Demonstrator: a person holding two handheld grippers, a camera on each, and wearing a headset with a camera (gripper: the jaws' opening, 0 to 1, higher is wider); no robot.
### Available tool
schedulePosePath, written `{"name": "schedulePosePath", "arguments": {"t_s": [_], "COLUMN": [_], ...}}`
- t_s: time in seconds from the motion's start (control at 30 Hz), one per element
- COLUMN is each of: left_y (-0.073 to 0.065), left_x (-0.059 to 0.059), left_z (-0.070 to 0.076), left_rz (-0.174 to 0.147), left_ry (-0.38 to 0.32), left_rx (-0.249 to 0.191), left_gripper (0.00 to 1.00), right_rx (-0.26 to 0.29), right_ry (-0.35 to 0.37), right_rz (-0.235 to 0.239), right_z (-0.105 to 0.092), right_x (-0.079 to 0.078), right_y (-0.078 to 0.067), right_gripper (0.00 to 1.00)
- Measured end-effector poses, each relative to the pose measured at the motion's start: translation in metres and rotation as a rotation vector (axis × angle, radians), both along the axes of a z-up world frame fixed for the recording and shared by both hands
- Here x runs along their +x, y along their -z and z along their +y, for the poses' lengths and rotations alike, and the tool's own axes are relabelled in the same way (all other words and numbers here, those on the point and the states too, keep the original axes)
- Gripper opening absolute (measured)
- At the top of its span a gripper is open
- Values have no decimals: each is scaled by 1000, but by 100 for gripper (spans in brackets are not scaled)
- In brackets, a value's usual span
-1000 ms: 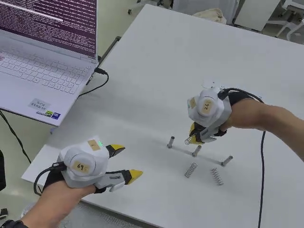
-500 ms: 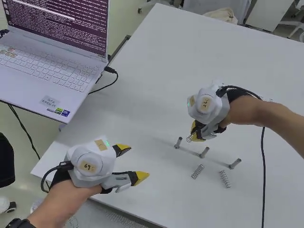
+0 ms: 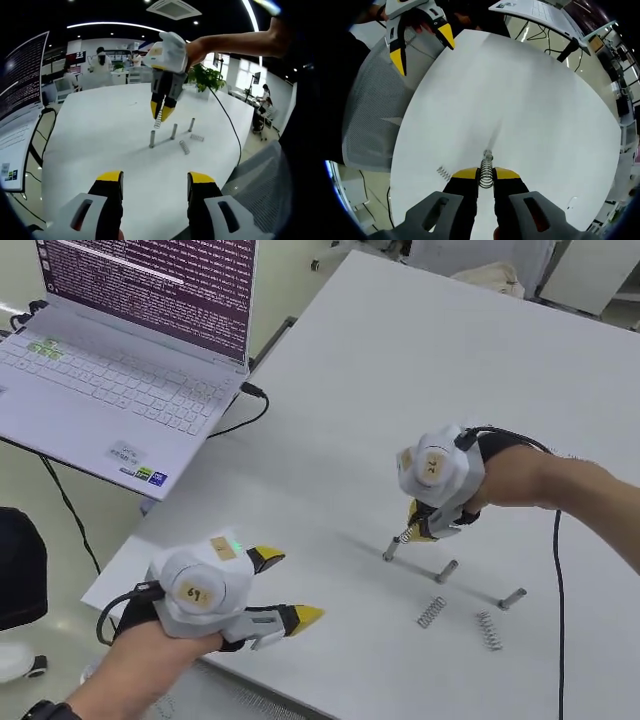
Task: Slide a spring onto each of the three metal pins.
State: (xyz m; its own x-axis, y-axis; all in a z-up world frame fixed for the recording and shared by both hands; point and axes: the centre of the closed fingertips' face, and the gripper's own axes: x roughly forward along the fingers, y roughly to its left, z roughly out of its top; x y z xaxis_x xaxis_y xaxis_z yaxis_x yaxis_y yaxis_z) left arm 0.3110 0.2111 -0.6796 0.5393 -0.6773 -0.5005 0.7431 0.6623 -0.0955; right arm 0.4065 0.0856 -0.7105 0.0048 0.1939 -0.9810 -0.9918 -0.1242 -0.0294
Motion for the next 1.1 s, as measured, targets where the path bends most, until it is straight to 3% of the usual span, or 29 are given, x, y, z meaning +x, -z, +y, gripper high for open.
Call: {"name": "schedulePosePath", "arguments": {"t_s": [1.1], "left_y": [5], "left_x": [0], "left_z": [12], "left_rz": [18], "left_ry": [-33], "left_rx": [-2], "left_gripper": [46], "right_rx": [-46], "right_ry": [-53], "right_rz": [19], "right_z": [8], "right_x": [3], "right_y": [17], "right_gripper": [9]}}
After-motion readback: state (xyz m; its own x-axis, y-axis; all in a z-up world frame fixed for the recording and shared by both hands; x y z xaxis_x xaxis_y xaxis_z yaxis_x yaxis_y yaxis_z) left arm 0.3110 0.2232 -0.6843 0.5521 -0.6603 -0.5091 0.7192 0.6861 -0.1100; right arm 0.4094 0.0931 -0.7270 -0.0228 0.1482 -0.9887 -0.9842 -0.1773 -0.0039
